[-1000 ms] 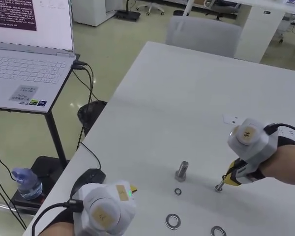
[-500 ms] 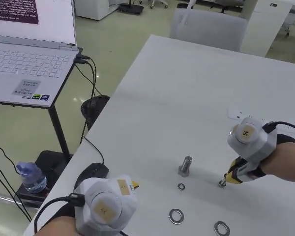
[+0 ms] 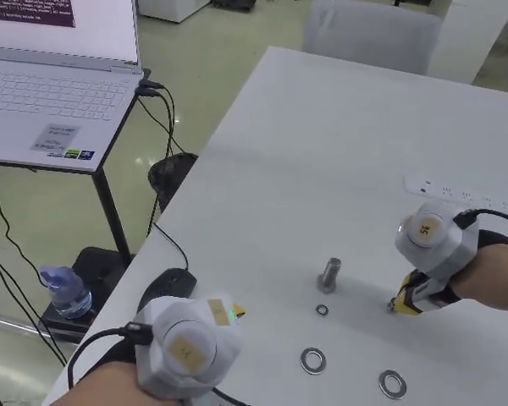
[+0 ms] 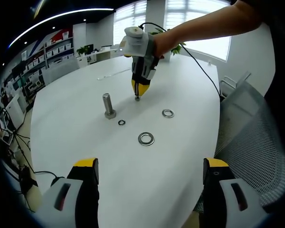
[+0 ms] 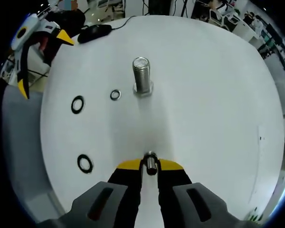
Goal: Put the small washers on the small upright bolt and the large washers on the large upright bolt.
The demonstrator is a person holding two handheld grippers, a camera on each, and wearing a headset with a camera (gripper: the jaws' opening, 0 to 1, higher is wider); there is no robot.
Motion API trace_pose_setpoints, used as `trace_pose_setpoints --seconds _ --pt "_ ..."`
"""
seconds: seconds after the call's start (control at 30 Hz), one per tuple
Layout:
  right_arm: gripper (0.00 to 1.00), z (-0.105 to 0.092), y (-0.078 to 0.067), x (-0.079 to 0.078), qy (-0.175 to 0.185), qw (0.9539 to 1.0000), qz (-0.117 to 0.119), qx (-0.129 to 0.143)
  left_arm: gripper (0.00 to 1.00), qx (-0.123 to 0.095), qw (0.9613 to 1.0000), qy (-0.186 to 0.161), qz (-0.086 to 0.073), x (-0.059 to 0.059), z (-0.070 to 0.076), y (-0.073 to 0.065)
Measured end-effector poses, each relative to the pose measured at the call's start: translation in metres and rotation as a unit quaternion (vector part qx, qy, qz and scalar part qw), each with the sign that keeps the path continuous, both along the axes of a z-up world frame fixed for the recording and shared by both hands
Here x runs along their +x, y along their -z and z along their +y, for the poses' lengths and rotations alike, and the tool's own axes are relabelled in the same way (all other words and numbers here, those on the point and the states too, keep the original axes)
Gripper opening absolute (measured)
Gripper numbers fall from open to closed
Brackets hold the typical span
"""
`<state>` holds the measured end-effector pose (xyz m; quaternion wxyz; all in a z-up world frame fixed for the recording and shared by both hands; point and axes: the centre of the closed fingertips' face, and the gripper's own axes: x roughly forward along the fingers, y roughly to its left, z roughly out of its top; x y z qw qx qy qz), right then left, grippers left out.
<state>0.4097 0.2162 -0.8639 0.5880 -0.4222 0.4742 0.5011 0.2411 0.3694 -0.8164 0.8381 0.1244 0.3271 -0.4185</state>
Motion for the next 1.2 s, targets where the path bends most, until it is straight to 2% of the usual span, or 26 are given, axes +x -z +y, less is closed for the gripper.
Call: trace_pose_setpoints --seconds 0.23,0.73,0.9,1.2 --pt "0.13 -0.0008 0.0058 -0.0001 -0.009 0.9999 -0.002 -0.007 0.9 0.002 1.0 -0.002 0.005 -0.0027 0.003 0.0019" --pt "0.14 -0.0007 0.0043 0.0026 -0.013 0.9998 -0.011 -0.013 0.88 -0.001 1.0 -0.001 0.004 -0.0024 0.0033 0.0005" --pt "0.22 -0.0004 0.0024 0.0035 -0.001 1.0 -0.007 -0.006 0.88 0.0 1.0 0.0 0.003 -0.0016 0.0035 0.0003" --pt "0.25 0.0008 -0.0024 0.0049 -0.001 1.0 -0.005 0.004 0.87 -0.002 1.0 -0.001 0.001 0.0015 0.0024 -0.0005"
